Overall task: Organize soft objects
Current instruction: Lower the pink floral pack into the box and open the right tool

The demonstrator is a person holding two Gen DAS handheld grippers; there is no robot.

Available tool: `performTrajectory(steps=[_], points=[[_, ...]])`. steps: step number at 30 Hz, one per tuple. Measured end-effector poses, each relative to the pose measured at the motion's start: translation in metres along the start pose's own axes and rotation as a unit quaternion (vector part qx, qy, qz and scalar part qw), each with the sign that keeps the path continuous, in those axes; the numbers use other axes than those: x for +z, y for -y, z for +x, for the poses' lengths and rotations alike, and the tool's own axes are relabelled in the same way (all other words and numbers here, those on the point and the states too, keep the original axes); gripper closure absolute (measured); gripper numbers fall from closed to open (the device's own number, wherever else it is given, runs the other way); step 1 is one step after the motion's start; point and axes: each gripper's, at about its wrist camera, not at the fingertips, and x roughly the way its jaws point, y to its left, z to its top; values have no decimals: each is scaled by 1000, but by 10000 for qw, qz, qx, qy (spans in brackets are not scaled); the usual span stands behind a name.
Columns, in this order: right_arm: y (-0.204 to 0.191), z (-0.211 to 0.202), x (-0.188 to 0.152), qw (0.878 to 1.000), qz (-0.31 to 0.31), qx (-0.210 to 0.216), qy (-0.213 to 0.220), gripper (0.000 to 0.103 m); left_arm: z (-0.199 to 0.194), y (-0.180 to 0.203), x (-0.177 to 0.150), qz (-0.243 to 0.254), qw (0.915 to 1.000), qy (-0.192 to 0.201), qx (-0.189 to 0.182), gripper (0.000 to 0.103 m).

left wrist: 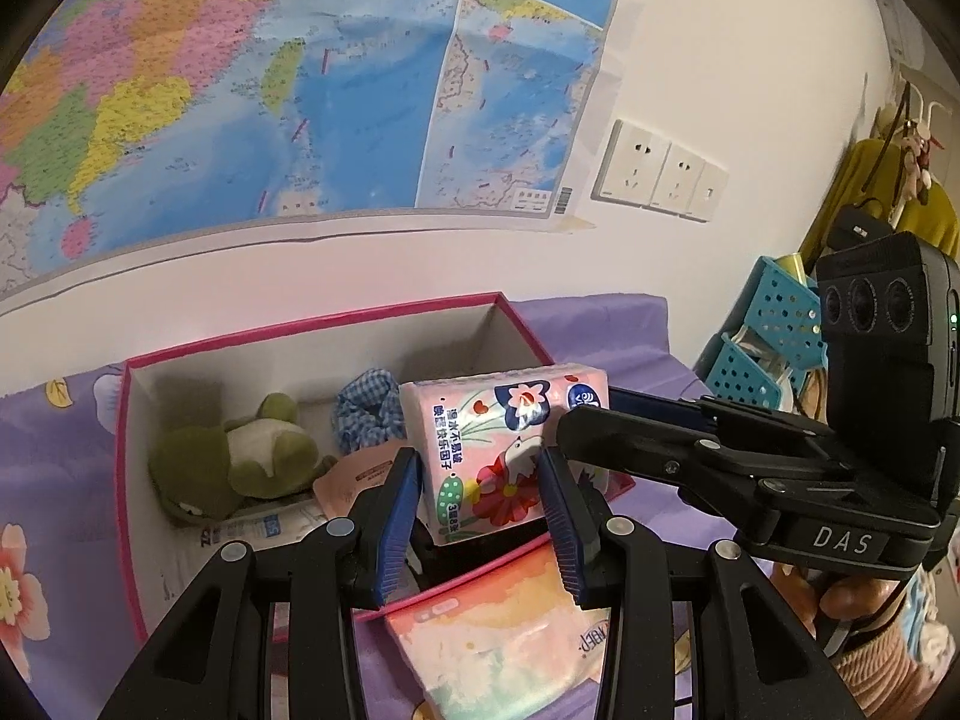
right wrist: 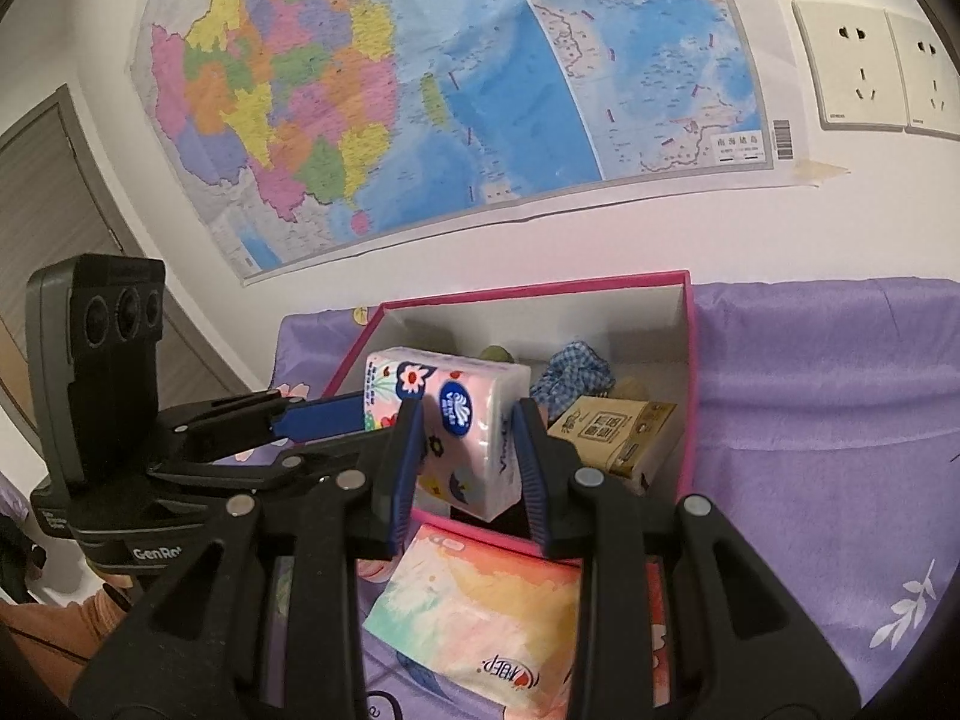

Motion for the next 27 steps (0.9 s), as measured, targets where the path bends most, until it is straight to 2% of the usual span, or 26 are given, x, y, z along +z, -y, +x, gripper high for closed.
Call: performTrajectory(steps=[27], points=[[22,26,12,9995,242,-169,-58,69,30,-10,18,-189,9995,-216,116,64]])
